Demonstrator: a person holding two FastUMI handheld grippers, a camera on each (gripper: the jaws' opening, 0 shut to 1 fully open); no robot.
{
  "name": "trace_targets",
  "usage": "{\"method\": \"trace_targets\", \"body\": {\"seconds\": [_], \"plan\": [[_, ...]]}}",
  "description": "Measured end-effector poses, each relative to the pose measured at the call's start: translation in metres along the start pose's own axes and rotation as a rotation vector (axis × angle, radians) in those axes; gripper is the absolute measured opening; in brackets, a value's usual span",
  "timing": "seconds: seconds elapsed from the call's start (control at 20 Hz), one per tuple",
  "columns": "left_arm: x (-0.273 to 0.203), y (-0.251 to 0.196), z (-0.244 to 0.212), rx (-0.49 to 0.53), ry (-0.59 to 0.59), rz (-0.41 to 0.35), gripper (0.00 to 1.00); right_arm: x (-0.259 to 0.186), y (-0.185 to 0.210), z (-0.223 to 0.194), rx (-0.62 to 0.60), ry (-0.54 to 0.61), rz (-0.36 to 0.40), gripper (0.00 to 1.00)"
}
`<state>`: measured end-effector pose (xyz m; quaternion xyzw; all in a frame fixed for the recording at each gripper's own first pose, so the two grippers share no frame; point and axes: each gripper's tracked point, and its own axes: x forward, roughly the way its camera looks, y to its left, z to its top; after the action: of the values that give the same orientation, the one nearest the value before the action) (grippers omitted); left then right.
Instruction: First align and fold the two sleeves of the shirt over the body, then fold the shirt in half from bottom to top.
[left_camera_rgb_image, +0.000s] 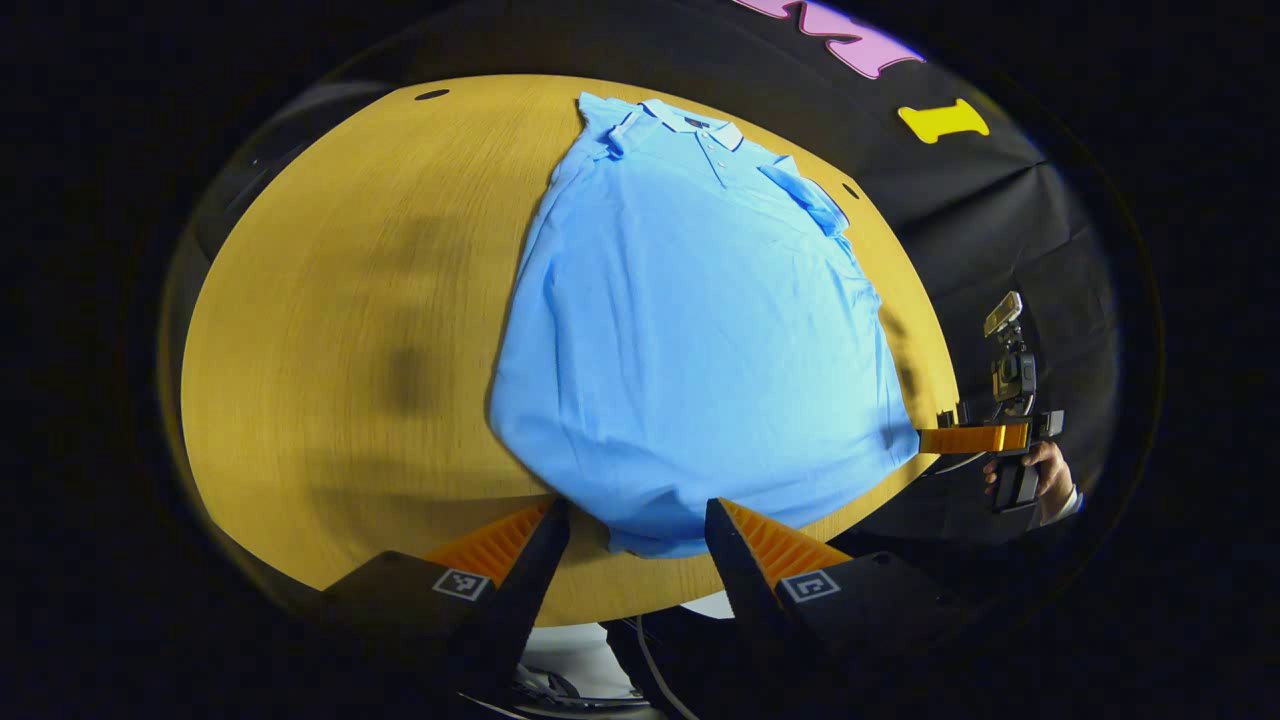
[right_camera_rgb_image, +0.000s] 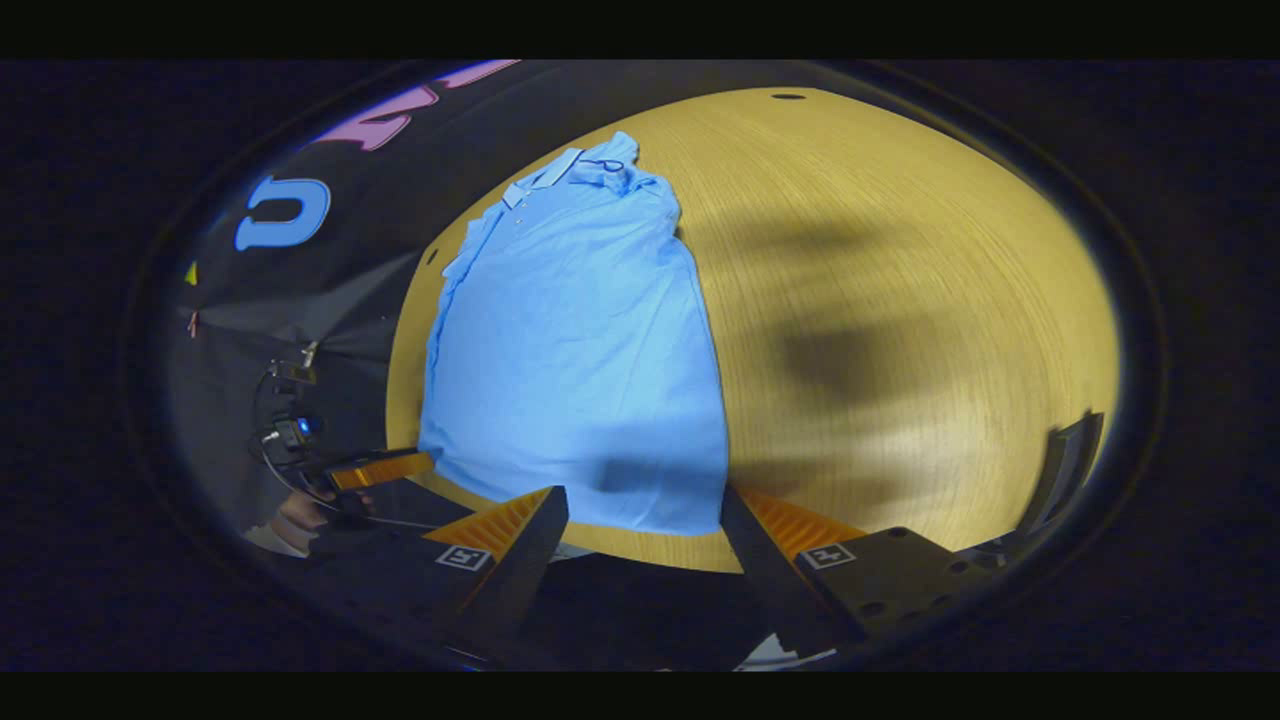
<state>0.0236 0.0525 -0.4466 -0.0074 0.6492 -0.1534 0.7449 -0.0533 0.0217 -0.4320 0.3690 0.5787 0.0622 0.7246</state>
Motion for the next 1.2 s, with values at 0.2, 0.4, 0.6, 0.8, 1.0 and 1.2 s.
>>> {"method": "trace_targets", "body": {"seconds": [0.2,0.4,0.6,0.8,1.0,1.2], "plan": [[0.003,-0.004,0.008,-0.037,-0.004,-0.027,0.9,0.009,0.014,-0.003,0.117,0.031,0.078,0.9],[0.01,-0.009,0.016,-0.042,-0.011,-0.04,0.88,0.022,0.025,0.001,0.165,0.03,0.123,0.77],[0.017,0.004,0.02,-0.026,-0.016,0.016,0.56,0.037,0.016,0.004,0.167,0.031,0.094,0.29],[0.018,0.0,0.025,-0.099,-0.035,-0.02,0.09,0.039,0.014,0.006,0.161,0.003,0.102,0.12],[0.013,-0.002,0.034,-0.046,-0.065,-0.022,0.06,0.031,0.021,0.017,0.103,-0.025,0.145,0.05],[-0.002,-0.011,0.058,0.017,-0.135,-0.035,0.06,0.012,0.046,0.052,0.073,-0.121,0.234,0.05]]}}
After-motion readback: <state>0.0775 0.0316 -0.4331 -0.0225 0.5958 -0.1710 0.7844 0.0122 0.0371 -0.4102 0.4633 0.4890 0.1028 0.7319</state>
